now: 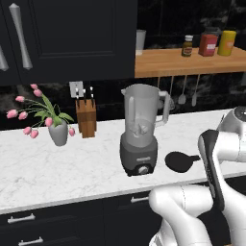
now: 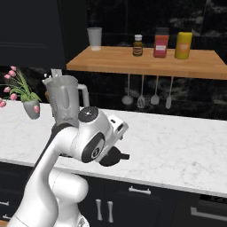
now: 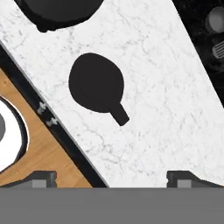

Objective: Close the lid blender by securely placing the lid on top.

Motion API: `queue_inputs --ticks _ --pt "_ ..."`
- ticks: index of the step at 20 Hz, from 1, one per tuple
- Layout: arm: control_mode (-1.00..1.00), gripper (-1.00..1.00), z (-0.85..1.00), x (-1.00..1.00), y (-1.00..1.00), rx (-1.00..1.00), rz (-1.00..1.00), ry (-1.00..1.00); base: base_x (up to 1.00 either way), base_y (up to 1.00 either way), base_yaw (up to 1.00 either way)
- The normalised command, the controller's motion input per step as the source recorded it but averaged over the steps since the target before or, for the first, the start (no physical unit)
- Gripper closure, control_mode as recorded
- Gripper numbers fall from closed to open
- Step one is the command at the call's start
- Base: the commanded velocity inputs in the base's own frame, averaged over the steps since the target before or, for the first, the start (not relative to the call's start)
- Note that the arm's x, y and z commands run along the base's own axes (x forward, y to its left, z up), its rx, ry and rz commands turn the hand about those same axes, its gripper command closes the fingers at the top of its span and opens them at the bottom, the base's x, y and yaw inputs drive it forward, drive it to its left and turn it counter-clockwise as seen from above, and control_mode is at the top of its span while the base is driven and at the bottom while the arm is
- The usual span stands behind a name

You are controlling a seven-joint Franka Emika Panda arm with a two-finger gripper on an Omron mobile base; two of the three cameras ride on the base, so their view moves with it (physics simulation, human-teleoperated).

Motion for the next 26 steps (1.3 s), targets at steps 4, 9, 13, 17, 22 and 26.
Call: queue_inputs --ticks 4,9,13,17,22,26 --pt "-1.0 -1.0 -0.04 0.0 -0.2 -0.2 0.22 0.0 0.0 0.0 0.0" --pt "-1.0 -1.0 0.0 0.0 -0.11 -0.1 0.22 0.0 0.0 0.0 0.0" --pt "-1.0 -1.0 0.0 0.0 -0.03 -0.04 0.2 0.06 0.0 0.0 0.0" --pt "-1.0 -1.0 0.0 0.02 0.0 0.0 0.15 0.18 0.0 0.0 0.0" --pt "-1.0 -1.0 0.0 0.12 0.04 0.0 0.08 0.25 0.0 0.0 0.0" --pt "-1.0 -1.0 0.0 0.22 0.1 0.0 0.03 0.21 0.0 0.0 0.0"
